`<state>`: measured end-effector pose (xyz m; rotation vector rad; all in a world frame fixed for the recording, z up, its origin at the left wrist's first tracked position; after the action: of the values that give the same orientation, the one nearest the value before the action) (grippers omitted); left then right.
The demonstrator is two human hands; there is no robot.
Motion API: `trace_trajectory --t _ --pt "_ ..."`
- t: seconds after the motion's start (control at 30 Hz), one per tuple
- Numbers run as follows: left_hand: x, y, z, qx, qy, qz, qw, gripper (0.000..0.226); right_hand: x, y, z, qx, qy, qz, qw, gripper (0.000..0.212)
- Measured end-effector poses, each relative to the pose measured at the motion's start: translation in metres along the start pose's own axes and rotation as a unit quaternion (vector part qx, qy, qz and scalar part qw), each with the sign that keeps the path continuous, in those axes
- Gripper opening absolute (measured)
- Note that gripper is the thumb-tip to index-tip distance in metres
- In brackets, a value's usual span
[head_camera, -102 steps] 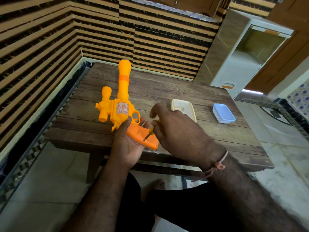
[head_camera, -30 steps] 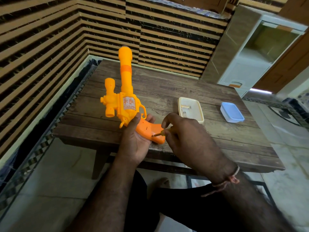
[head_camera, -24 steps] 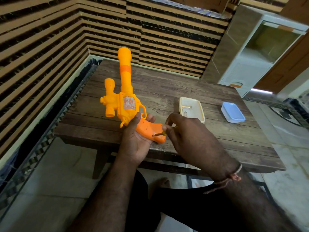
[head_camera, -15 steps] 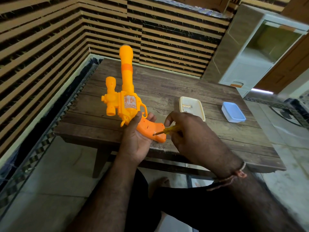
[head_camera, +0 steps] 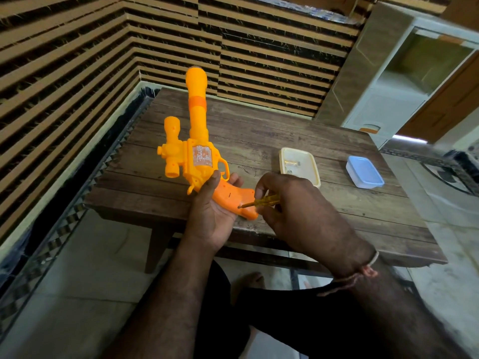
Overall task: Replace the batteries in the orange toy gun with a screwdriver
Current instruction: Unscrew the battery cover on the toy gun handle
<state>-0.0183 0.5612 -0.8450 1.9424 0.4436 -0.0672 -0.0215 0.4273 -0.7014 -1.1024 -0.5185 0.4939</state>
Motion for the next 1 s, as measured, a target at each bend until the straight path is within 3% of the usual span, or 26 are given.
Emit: trace_trajectory --t 0.07,0.23,0.4,0.47,0.6,0.77,1.0 --pt "0.0 0.001 0.001 0.0 -0.002 0.005 1.0 0.115 0.001 -0.002 0.002 -0.007 -0.02 -0.022 1.0 0.01" --pt "-0.001 0.001 0.001 0.0 0.002 0.005 1.0 0.114 0.002 -0.003 0.002 -0.007 -0.032 -0.054 0.998 0.016" --pt "-0.001 0.001 0.001 0.011 -0.002 0.013 1.0 0.101 0.001 -0.003 0.003 0.136 -0.035 -0.085 0.986 0.034" --pt "-0.001 0.001 0.002 0.009 0.001 0.02 1.0 0.09 0.002 -0.002 0.003 0.145 -0.033 -0.089 0.985 0.039" --pt "0.001 -0.003 0.001 0.013 -0.007 0.037 0.999 0.067 0.002 0.002 0.002 0.061 -0.035 -0.077 0.995 0.017" --pt "0.001 -0.002 -0.001 -0.013 -0.003 0.02 1.0 0.107 0.006 -0.005 0.005 0.009 -0.052 -0.093 0.994 0.021" --pt "0.001 -0.001 -0.001 -0.011 -0.002 0.04 0.999 0.1 0.008 -0.009 0.008 -0.003 -0.064 -0.054 0.996 0.019"
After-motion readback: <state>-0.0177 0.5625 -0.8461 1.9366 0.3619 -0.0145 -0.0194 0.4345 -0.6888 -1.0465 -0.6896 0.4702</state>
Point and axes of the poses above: each hand's wrist, its own x-axis towards the middle knuckle, its own y-axis out of the palm, z = x × y, the point moved 3 cm from there along x, towards the middle knuckle, and after that the axes turned 5 degrees about -z, right-handed, at the moved point
